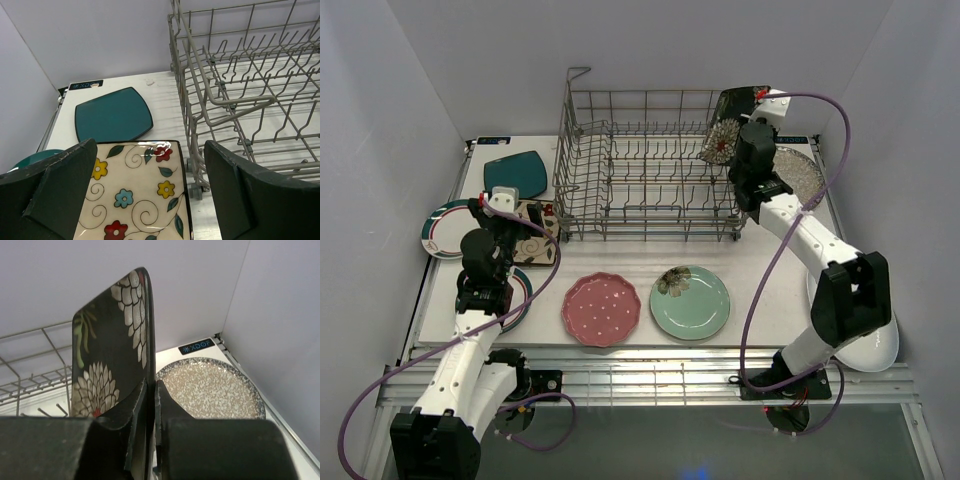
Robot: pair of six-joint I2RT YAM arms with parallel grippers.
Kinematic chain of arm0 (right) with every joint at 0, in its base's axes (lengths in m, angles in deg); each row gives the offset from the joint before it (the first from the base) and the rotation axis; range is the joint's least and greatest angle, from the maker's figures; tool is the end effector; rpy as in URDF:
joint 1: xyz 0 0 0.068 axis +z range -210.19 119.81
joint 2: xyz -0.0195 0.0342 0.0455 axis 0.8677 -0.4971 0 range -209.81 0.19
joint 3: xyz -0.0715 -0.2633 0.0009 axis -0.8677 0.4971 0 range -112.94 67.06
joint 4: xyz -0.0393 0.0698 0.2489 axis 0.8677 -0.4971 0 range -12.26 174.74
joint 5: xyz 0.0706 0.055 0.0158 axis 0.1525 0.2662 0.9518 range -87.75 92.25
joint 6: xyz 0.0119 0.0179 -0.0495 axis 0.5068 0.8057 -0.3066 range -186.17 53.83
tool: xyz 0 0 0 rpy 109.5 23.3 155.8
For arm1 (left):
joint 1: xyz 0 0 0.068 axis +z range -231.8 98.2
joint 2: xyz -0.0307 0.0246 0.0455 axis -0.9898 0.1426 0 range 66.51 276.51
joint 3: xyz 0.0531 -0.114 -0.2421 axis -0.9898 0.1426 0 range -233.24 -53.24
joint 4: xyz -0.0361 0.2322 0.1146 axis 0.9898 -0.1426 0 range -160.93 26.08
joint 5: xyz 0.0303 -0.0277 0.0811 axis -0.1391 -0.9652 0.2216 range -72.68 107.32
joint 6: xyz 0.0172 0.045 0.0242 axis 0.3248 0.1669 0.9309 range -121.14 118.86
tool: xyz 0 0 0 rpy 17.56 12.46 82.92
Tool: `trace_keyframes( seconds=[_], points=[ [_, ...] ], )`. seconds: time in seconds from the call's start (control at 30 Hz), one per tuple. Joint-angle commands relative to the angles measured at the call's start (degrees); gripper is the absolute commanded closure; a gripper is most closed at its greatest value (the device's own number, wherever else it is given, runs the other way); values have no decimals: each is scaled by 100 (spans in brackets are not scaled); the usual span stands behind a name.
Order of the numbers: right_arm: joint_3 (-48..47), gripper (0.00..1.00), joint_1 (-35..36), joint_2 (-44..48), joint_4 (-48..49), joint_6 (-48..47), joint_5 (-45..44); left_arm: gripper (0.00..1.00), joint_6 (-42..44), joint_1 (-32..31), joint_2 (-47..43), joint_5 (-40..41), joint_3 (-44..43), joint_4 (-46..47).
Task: Load the plates into the dish rack
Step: Insert the plate into the dish rack.
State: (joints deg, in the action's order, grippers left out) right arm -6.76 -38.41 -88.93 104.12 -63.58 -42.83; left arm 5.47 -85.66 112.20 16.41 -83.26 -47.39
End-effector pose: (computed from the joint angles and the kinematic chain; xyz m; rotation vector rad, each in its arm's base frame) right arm 0.3502 0.1127 0.3777 0.3801 1.4775 -0.2494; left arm 0.1968 -0.0139 0.2957 0.1544 1.5480 0.0257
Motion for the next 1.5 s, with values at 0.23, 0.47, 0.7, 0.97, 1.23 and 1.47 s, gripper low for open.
trace_keyframes(
  seconds=[0.23, 0.47, 0.7, 0.97, 1.23, 1.47],
  points=[
    [-1178, 92, 195, -649, 2852, -1129, -590, 2, -28, -1, 36, -120, -224, -71],
    [-1749, 92, 212, -1116, 3037, -1550, -537, 2, -20, -1, 63, -147, -259, -89],
    [-2232, 92, 204, -1581, 3458, -2306, -362, 2, -2, -1, 71, -147, -259, -107],
    [-3164, 92, 160, -2215, 3109, -3062, -46, 2, -2, -1, 186, -155, -285, -124],
    [-3490, 92, -16, -2303, 2159, -3081, 491, 2, 33, -1, 221, -155, -285, -133],
    [-4157, 92, -104, -2557, 1325, -3325, 895, 2, 68, -1, 212, -111, -276, -150]
  ],
)
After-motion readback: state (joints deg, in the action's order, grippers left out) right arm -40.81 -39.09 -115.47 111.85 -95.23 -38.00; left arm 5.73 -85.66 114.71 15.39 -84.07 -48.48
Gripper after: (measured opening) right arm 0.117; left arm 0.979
